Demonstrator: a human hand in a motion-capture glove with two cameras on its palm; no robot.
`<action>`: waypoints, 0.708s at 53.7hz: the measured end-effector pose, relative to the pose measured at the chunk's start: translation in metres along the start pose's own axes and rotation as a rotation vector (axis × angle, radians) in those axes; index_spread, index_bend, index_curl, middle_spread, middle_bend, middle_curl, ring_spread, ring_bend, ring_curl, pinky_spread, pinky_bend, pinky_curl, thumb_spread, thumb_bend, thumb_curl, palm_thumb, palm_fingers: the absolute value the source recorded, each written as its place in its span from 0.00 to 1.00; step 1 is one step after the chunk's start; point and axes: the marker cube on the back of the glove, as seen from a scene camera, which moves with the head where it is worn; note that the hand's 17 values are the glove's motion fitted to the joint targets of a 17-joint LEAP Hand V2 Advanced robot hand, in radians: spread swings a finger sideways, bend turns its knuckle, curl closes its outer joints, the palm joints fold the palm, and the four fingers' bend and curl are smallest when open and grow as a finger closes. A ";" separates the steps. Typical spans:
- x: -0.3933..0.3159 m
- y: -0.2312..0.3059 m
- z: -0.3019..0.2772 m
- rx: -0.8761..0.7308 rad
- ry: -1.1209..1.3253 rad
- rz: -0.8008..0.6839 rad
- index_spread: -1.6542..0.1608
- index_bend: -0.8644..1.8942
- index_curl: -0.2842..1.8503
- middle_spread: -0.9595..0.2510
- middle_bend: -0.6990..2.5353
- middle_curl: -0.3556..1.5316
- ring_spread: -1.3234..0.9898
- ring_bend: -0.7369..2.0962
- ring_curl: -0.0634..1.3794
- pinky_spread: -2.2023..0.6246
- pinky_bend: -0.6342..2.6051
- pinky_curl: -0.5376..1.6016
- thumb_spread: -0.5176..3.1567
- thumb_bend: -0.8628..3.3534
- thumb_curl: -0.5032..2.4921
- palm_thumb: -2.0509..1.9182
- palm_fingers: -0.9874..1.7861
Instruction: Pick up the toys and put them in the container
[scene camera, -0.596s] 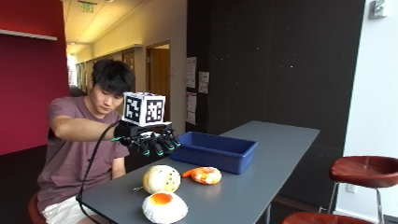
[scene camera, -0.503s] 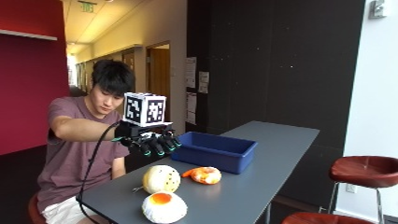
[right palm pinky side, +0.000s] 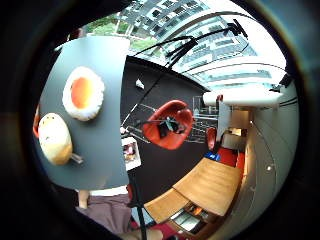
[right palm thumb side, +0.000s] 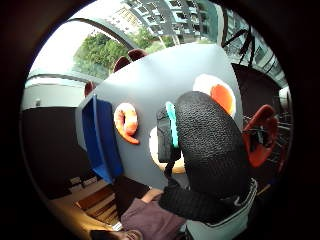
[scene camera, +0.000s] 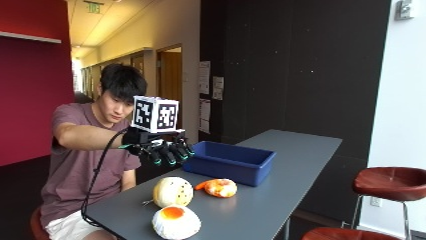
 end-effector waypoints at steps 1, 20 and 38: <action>0.000 -0.001 -0.001 0.000 -0.001 -0.001 0.79 0.35 0.20 0.80 0.26 0.28 0.56 0.39 0.17 0.78 0.38 0.38 0.53 0.19 0.20 0.50 0.28; -0.002 -0.028 0.029 -0.082 -0.114 0.014 0.79 0.34 0.21 0.80 0.26 0.30 0.56 0.38 0.20 0.78 0.38 0.40 0.52 0.19 0.20 0.49 0.28; -0.018 -0.057 0.126 -0.246 -0.208 0.087 0.77 0.34 0.19 0.77 0.25 0.29 0.56 0.42 0.24 0.79 0.50 0.45 0.51 0.19 0.20 0.49 0.31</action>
